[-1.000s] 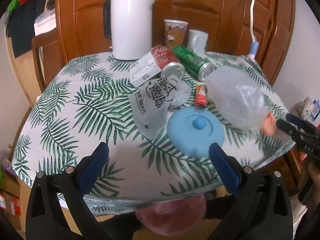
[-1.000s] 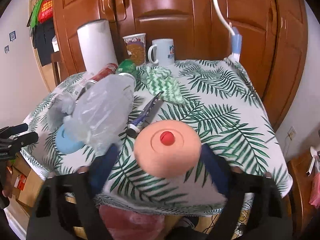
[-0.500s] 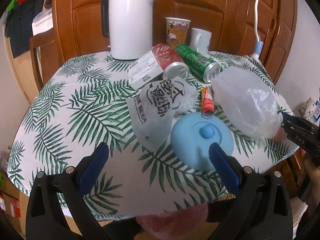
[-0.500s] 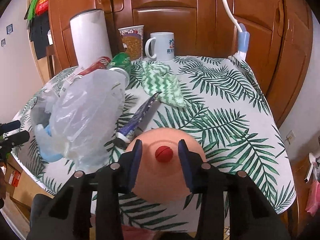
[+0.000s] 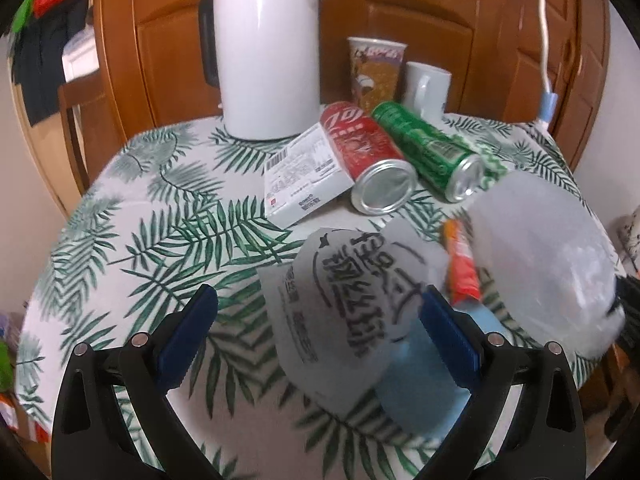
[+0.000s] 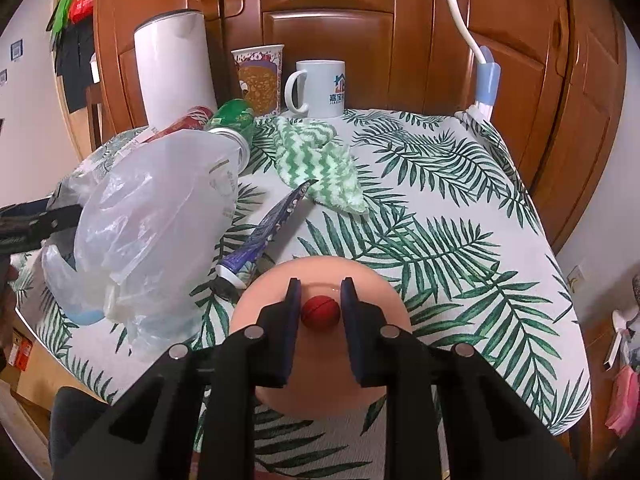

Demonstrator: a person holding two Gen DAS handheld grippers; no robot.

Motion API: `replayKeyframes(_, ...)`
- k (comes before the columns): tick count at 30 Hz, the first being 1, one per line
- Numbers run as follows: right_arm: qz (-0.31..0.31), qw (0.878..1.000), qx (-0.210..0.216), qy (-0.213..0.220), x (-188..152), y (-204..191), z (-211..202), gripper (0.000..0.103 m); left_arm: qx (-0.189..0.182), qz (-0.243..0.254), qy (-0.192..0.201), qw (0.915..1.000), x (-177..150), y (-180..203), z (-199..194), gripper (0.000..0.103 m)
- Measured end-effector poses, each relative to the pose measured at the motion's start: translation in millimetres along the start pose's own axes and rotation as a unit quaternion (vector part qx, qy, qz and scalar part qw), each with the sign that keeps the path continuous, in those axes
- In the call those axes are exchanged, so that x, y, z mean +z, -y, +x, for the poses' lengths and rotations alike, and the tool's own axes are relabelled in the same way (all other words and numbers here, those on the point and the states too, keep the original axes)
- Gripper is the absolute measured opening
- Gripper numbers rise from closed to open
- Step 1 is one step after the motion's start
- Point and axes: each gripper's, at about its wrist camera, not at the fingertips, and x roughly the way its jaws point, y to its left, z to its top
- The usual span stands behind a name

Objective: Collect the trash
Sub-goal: 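Grasp the peach silicone lid with the right gripper while the left grasps the printed plastic bag, then carry both items down into the pink bag and open both grippers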

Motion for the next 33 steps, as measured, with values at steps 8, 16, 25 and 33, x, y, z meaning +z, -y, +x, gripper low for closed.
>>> replayKeyframes(8, -0.024, 1.0, -0.02, 0.005, -1, -8, 1, 0.021, -0.018, -0.018, -0.014, 0.9996, -7, -5, 19, 0.056)
replayKeyframes(16, -0.007, 1.0, 0.003, 0.015, -1, 0, -4, 0.018, -0.036, -0.027, 0.006, 0.999, -12, -10, 6, 0.048)
replayKeyframes(25, 0.002, 0.999, 0.017, 0.029, -8, 2, -40, 0.018, -0.044, -0.027, 0.018, 0.9985, -37, -22, -37, 0.048)
replayKeyframes(33, -0.012, 0.994, 0.101, 0.034, -40, -37, -99, 0.018, -0.067, -0.015, 0.026, 0.9973, -77, -13, -93, 0.048)
